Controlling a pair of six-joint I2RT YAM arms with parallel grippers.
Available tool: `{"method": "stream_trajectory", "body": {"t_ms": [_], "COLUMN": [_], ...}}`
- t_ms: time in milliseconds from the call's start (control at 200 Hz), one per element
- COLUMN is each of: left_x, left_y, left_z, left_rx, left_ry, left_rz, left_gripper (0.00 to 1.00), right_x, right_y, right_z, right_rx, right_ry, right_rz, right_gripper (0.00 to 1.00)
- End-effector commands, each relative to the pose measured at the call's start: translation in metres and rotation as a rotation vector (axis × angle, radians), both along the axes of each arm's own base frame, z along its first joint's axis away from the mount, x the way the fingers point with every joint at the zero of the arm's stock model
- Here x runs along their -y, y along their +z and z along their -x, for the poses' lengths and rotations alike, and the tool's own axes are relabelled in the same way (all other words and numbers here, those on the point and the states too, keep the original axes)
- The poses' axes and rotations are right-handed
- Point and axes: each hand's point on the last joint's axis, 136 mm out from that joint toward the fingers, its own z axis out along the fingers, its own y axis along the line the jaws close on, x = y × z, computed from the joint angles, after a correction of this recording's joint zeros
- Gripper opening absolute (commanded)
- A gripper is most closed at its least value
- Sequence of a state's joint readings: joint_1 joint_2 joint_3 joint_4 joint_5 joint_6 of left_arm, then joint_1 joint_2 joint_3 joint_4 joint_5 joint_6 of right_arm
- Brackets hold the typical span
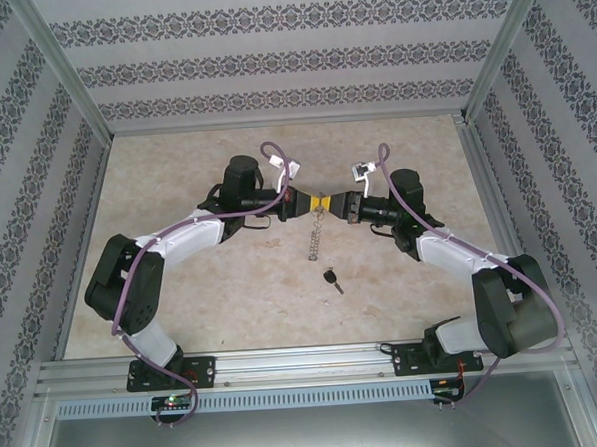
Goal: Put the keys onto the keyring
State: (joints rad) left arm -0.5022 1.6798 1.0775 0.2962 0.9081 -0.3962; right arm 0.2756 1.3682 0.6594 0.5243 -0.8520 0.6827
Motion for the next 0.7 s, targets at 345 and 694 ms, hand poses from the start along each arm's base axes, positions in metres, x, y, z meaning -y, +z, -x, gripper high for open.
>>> {"method": "stream_trajectory", "body": {"t_ms": [345,694], "left_x": [-0.004,0.000], "left_y": [0.083,0.113], "left_z": [0.005,-0.012], "left_rx": [0.269,0.295], "left_ry": [-0.081,-0.119], "left_rz": [-0.108,-0.102], "left_gripper": [0.00,0.00], "right_x": [0.026,0.013], "right_y": [0.103,0.129], "right_z": [-0.002,0.004], "right_rx": [0.222,0.273], "right_ry": [-0.040,0.049], "right_rz": [-0.100,-0.119], "right_gripper": [0.50,0.49]}}
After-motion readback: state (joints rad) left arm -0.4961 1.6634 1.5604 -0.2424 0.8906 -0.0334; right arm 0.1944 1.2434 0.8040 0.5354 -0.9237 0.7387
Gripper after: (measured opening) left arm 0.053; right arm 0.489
